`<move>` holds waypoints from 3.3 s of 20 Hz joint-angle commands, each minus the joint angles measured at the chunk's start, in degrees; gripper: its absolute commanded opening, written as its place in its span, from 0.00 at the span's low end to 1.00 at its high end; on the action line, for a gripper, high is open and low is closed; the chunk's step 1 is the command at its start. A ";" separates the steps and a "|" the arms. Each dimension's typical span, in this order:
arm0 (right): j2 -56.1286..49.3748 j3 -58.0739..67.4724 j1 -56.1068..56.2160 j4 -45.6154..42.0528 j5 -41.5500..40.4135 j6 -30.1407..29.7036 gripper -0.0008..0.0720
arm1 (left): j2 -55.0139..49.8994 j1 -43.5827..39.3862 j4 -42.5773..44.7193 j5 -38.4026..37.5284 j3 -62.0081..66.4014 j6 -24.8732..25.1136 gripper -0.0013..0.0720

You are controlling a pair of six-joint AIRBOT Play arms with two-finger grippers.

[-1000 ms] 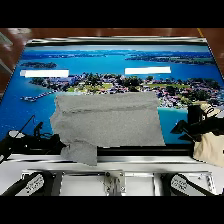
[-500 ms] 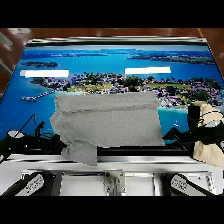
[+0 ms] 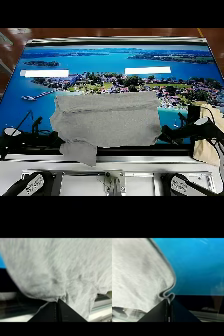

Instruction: Fold the shirts.

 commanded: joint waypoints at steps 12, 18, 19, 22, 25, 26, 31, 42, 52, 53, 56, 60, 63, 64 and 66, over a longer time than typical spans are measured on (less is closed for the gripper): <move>0.02 19.30 16.68 -0.98 -24.35 5.73 0.10 | -0.35 -4.15 -1.22 10.64 22.53 -1.09 0.08; -10.43 28.57 17.29 -0.96 -28.57 6.93 0.10 | -14.95 -4.15 -8.57 11.13 32.74 1.86 0.08; -11.52 29.57 17.31 -0.94 -29.57 7.32 0.10 | -17.33 -4.15 -9.11 11.45 35.12 1.86 0.08; -14.82 31.01 17.49 -0.39 -30.18 8.37 0.10 | -25.22 -4.20 -11.28 9.44 40.59 1.40 0.08; -16.76 31.01 17.46 -0.72 -30.45 8.37 0.10 | -31.02 -4.17 -14.64 10.93 44.02 1.62 0.08; -17.18 31.01 17.46 -0.72 -30.86 8.35 0.10 | -32.30 -4.17 -14.67 12.00 45.16 1.62 0.08; -19.82 31.01 17.49 -0.46 -31.23 10.49 0.10 | -37.13 -4.46 -14.62 12.46 45.94 0.96 0.08; -15.85 31.06 9.20 -0.11 -26.73 15.02 0.89 | -37.94 0.15 -15.72 -4.85 52.43 -0.76 0.85; -26.18 31.08 13.16 14.58 -23.74 10.93 0.88 | -32.37 -0.15 -31.04 -5.64 52.54 1.31 0.85; -26.27 31.08 13.44 15.13 -24.02 10.80 0.80 | -32.24 -0.42 -31.87 -5.66 52.54 2.10 0.84; -26.25 31.61 13.94 16.50 -24.06 10.14 0.12 | -32.26 -2.10 -32.04 -5.62 52.54 3.76 0.82; -22.75 35.04 13.84 17.75 -17.51 2.56 0.10 | -32.54 -7.02 -31.98 -3.30 52.48 7.13 0.20; -14.19 35.71 13.84 17.42 -13.77 2.05 0.10 | -33.18 -14.36 -31.91 2.16 51.43 9.53 0.08; -11.10 35.71 13.84 17.31 -12.55 2.14 0.10 | -33.53 -17.14 -31.89 4.55 50.80 9.53 0.08; -5.01 35.71 13.84 17.22 -9.79 3.04 0.10 | -35.21 -23.23 -31.89 8.04 49.99 9.46 0.08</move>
